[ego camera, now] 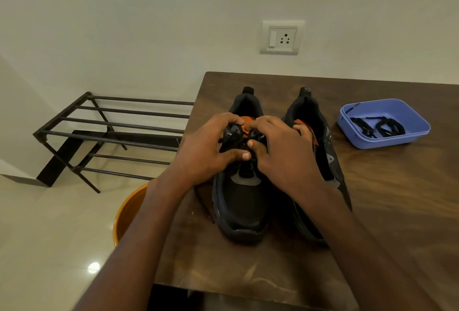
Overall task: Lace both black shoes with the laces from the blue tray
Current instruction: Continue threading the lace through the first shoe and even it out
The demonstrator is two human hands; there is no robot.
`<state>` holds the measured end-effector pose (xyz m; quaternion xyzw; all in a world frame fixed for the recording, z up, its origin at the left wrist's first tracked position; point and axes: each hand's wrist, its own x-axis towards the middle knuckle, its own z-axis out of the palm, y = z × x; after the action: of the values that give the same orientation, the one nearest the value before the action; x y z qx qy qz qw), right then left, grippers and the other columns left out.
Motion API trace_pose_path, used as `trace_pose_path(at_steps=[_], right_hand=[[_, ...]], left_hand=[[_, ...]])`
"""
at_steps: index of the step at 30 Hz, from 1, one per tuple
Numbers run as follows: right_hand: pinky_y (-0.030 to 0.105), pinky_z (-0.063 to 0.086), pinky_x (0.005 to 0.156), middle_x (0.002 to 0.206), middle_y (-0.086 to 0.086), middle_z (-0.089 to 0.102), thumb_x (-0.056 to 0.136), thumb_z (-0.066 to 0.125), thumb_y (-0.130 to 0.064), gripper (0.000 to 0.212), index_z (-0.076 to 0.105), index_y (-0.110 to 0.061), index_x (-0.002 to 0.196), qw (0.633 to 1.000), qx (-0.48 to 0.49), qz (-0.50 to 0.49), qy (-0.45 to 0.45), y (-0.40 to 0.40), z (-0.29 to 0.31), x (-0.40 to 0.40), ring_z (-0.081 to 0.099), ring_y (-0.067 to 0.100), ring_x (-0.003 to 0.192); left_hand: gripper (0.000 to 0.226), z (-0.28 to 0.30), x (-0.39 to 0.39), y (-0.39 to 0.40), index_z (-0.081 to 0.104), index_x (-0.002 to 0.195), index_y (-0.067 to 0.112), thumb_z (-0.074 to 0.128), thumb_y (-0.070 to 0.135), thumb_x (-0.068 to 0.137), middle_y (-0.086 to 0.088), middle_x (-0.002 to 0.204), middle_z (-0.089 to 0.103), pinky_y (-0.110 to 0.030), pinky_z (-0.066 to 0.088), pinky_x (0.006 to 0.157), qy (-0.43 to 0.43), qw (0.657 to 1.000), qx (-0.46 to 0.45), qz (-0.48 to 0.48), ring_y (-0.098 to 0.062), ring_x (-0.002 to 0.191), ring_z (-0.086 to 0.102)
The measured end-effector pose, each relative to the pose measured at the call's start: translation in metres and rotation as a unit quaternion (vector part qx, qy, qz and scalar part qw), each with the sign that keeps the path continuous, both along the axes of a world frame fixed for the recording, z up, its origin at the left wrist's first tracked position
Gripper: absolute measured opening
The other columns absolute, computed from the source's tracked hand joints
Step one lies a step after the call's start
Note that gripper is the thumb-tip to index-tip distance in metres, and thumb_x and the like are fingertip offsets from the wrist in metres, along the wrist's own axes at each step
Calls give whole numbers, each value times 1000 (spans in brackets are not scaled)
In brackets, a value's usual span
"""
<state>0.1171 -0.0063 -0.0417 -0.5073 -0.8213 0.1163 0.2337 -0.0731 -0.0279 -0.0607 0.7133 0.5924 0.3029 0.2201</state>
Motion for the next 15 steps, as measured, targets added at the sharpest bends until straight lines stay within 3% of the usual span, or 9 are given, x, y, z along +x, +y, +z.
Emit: trace_pose_path(at_steps=[4,11,14,15], right_hand=[[43,47,106,124,-4,70,89,72,-18,34,69,-24,123,998,25,-18,55,7,-3,4,64,17,114],[18,43,98,123,-5,69,98,63,-19,21,74,-21,117,994,3,13,106,13,-3,5,56,1,108],[31,45,106,133,-6,64,97,69,-25,18,78,-23,113,993,-20,22,110,15,-5,-3,58,8,118],[25,48,101,130,-7,64,95,72,-23,15,79,-22,108,991,-21,2,133,16,-5,-4,59,8,115]], left_hand=[[65,-2,5,4,48,130,39,86,45,78,21,131,53,-19,52,89,-45,998,8,35,-1,111,60],[66,-2,16,6,47,129,32,88,42,78,13,127,56,-9,49,81,-45,998,23,41,-2,105,63],[66,1,17,5,46,132,28,86,39,81,9,127,56,-4,47,76,-40,998,23,36,0,101,62],[66,0,17,5,46,132,28,86,39,81,9,127,56,-1,45,77,-41,998,22,36,1,101,61]])
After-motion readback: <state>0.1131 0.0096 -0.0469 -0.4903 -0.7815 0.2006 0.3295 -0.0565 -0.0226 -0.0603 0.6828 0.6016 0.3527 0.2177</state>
